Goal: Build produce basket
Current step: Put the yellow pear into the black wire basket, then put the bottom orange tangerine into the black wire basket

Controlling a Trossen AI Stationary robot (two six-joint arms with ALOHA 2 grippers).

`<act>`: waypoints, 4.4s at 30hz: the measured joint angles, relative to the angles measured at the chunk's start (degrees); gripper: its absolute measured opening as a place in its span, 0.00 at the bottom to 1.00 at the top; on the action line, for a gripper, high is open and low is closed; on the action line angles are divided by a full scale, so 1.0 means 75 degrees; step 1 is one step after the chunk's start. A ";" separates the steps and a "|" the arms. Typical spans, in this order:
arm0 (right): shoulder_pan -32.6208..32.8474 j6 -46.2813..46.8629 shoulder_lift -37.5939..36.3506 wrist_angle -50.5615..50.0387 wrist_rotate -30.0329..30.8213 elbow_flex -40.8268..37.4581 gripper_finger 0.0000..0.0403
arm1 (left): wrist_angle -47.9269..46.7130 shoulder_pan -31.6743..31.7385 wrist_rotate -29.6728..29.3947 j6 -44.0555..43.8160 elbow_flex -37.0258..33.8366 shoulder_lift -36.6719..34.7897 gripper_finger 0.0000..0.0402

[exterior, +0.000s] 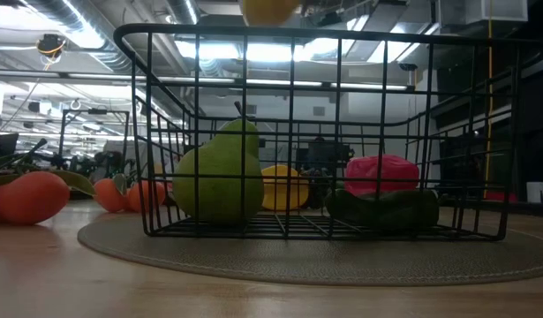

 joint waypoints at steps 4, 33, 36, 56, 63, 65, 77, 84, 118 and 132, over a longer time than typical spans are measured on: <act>-0.0361 -0.0162 -0.0015 0.0011 -0.0136 0.0000 0.35 | 0.0085 0.0272 0.0525 -0.0442 0.0000 0.0348 0.02; -0.1262 -0.0094 -0.0204 -0.2338 -0.4340 0.1381 0.35 | -0.5018 -0.0249 -0.0256 -0.4393 0.0003 -0.1151 0.18; -0.1262 -0.0102 -0.0204 -0.2348 -0.4340 0.1381 0.35 | -0.6199 -0.0540 0.0047 -0.5679 0.0003 -0.1157 0.18; -0.1262 -0.0096 -0.0204 -0.2378 -0.4339 0.1381 0.35 | -0.7352 -0.2283 -0.0765 -0.7885 -0.0587 -0.0892 0.17; -0.1262 -0.0101 -0.0204 -0.2376 -0.4340 0.1378 0.35 | -0.7343 -0.2379 -0.1066 -0.7884 -0.0674 -0.0466 0.17; -0.1262 -0.0101 -0.0204 -0.2378 -0.4340 0.1378 0.35 | -0.7350 -0.2377 -0.1081 -0.7941 -0.0774 -0.0374 0.17; -0.1262 -0.0101 -0.0201 -0.2399 -0.4346 0.1376 0.35 | -0.7169 -0.2377 -0.0934 -0.8458 -0.0979 -0.0137 0.17; -0.1262 -0.0101 -0.0201 -0.2402 -0.4349 0.1376 0.35 | -0.7186 -0.2377 -0.0743 -0.8429 -0.0979 -0.0137 0.17; -0.1262 -0.0113 -0.0198 -0.2483 -0.4351 0.1376 0.35 | -0.6742 -0.2450 -0.0349 -0.8253 -0.0987 0.0271 0.17; -0.1262 -0.0127 -0.0198 -0.2519 -0.4352 0.1376 0.35 | -0.6423 -0.2470 -0.0616 -0.8225 -0.0985 0.0268 0.14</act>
